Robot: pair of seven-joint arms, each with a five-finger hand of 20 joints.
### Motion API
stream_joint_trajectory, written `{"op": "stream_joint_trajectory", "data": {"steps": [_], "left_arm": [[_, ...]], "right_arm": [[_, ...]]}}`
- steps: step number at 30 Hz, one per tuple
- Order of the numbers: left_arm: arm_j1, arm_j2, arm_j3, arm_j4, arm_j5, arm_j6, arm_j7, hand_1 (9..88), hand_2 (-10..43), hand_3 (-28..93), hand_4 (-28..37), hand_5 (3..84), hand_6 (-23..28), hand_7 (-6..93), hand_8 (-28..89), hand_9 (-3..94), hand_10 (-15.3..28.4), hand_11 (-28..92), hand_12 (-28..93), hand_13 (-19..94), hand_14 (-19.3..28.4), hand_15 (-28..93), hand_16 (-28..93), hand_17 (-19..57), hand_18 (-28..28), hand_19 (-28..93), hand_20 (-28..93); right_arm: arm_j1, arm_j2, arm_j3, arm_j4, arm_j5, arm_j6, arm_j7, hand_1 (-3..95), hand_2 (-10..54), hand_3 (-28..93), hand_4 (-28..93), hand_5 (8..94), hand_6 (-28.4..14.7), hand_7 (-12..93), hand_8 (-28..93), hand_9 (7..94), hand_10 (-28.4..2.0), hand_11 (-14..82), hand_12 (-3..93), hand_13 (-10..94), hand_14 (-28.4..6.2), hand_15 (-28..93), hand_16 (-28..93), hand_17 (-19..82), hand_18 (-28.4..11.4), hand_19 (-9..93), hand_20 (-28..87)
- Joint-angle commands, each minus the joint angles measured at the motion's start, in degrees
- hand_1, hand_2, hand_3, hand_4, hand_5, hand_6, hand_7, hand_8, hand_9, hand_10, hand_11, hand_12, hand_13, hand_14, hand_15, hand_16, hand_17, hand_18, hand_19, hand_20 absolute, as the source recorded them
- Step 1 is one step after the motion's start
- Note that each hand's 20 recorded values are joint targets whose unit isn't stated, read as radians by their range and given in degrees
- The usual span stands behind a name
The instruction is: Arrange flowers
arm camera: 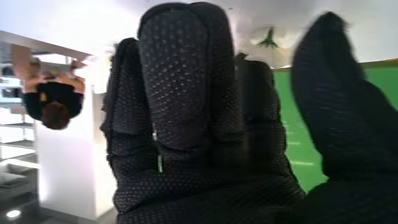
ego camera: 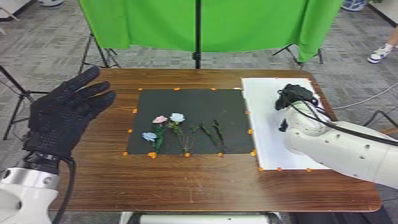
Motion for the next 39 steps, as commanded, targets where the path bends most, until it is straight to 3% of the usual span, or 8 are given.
{"op": "stream_joint_trajectory", "data": {"steps": [1,5,15,19,25,28,32,39], "left_arm": [[0.15,-0.24,0.15,0.45,0.14,-1.14,0.19,23.7,7.8,76,-22.4,36.5,10.4,15.6,-10,32.0,21.8,27,11,24,28.4,50,-9,-9.4,28.4,61,3],[0.27,-0.36,0.2,0.48,0.12,-1.07,0.18,23.8,7.9,76,-22.4,36.5,10.4,15.6,-10,32.0,21.9,27,11,24,28.4,50,-9,-9.4,28.4,61,3],[1.11,-0.87,-0.47,-0.03,0.11,-0.51,-0.39,23.8,7.9,76,-22.2,36.5,10.5,15.5,-10,32.0,21.9,27,11,24,28.4,50,-9,-9.4,28.4,61,3],[1.69,-1.01,-0.96,-0.32,0.04,0.03,0.01,23.9,7.9,76,-22.2,36.6,10.6,15.5,-10,32.0,21.9,27,11,24,28.4,50,-9,-9.4,28.4,61,3],[1.88,-0.96,-1.67,-0.88,0.29,-0.3,-0.21,23.8,7.9,76,-22.3,36.6,10.6,15.5,-10,32.0,21.9,27,11,24,28.4,50,-9,-9.3,28.4,61,3],[1.93,-1.0,-1.79,-0.93,0.29,0.3,-0.35,23.8,7.9,76,-22.4,36.6,10.6,15.5,-10,32.0,21.8,27,11,24,28.4,50,-9,-9.4,28.4,62,2],[1.54,-1.06,-1.55,-0.68,0.22,0.41,-0.7,23.7,7.9,76,-22.4,36.6,10.6,15.5,-10,32.0,21.8,27,11,24,28.4,50,-9,-9.4,28.4,61,2],[0.46,-0.48,-1.78,-0.16,0.36,-0.94,-0.79,23.8,7.9,76,-22.4,36.6,10.6,15.5,-10,32.0,21.8,27,11,24,28.4,50,-9,-9.3,28.4,62,2]], "right_arm": [[2.03,-1.34,-5.42,0.33,-5.73,5.08,-2.9,53.2,-9.5,59,-28,74.3,7.1,14,-6,88.9,-6.3,13.6,22.0,84,-3.8,54,19,39,-17.8,88,4],[1.55,-1.24,-6.69,0.08,-8.13,8.89,-2.38,58.3,-9.5,54,-28,85.7,7.1,14,-1,93.6,-4.1,13.4,25.6,86,-2.4,54,20,39,-16.7,89,6],[2.67,-1.09,-7.84,-3.19,-13.61,16.08,-1.45,56.9,-9.5,60,-28,87.8,5.4,15,2,93.7,-5.1,21.4,22.5,87,-1.5,55,21,40,-16.0,90,7],[3.58,-2.6,-7.46,-5.45,-15.45,17.61,-2.72,56.8,-9.5,61,-28,88.1,5.3,15,2,93.7,-5.3,22.5,21.9,87,-1.5,55,21,40,-16.0,90,7],[4.5,-5.97,-7.69,-9.05,-15.78,17.61,-5.46,54.8,-9.5,64,-28,88.4,4.8,15,2,93.7,-5.4,23.7,21.4,87,-1.5,56,21,40,-16.0,91,7],[4.65,-8.53,-8.1,-10.21,-14.99,17.27,-6.4,54.5,-9.5,64,-28,88.5,4.7,15,2,93.7,-5.5,24.0,21.3,87,-1.5,56,21,40,-16.0,91,7],[3.71,-11.75,-8.07,-10.88,-14.8,16.35,-6.91,54.2,-9.5,65,-28,88.6,4.6,15,2,93.7,-5.5,24.2,21.4,87,-1.6,56,21,39,-16.0,91,7],[4.02,-14.72,-10.86,-12.88,-14.43,16.19,-5.87,53.3,-9.5,67,-28,88.7,4.6,14,3,93.7,-5.6,24.4,21.0,87,-1.7,56,21,39,-16.0,91,7]]}}
